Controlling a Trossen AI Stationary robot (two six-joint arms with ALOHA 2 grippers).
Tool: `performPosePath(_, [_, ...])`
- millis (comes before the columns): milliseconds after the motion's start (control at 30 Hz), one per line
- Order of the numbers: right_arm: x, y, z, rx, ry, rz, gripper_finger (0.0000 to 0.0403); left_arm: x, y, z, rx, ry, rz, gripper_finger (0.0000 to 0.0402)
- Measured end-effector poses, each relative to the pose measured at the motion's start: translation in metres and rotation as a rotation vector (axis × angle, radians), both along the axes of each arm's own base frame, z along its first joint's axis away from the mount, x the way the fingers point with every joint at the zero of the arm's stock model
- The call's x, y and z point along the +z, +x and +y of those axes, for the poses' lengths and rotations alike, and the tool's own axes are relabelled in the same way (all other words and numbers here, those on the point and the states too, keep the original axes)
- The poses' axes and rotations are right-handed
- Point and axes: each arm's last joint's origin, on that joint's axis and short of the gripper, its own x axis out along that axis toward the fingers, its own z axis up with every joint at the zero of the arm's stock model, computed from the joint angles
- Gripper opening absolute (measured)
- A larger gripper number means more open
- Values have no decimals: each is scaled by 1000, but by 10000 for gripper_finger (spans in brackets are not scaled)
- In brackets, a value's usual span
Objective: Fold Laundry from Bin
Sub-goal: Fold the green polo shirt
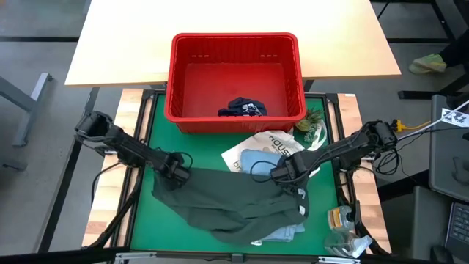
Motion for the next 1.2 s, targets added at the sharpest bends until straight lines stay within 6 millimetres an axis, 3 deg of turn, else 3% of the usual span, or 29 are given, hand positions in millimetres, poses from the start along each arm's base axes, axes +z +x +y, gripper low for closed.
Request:
performPosePath(333, [12, 1, -1, 15, -46, -37, 138, 4, 2, 20, 50, 63, 34, 105])
performPosePath(600, [41, 5, -1, 21, -69, -63, 138, 30, 9, 13, 21, 74, 88, 105])
performPosePath(833, [61, 8, -1, 28, -89, -75, 138, 60, 17, -4, -44, 35, -24, 105])
performPosePath(967, [73, 12, 1, 28, -85, -109, 138, 74, 17, -20, -58, -75, -72, 105])
performPosePath(1200, [88, 20, 29, 134, -104, -300, 138, 79, 8, -58, -52, -225, -93, 105])
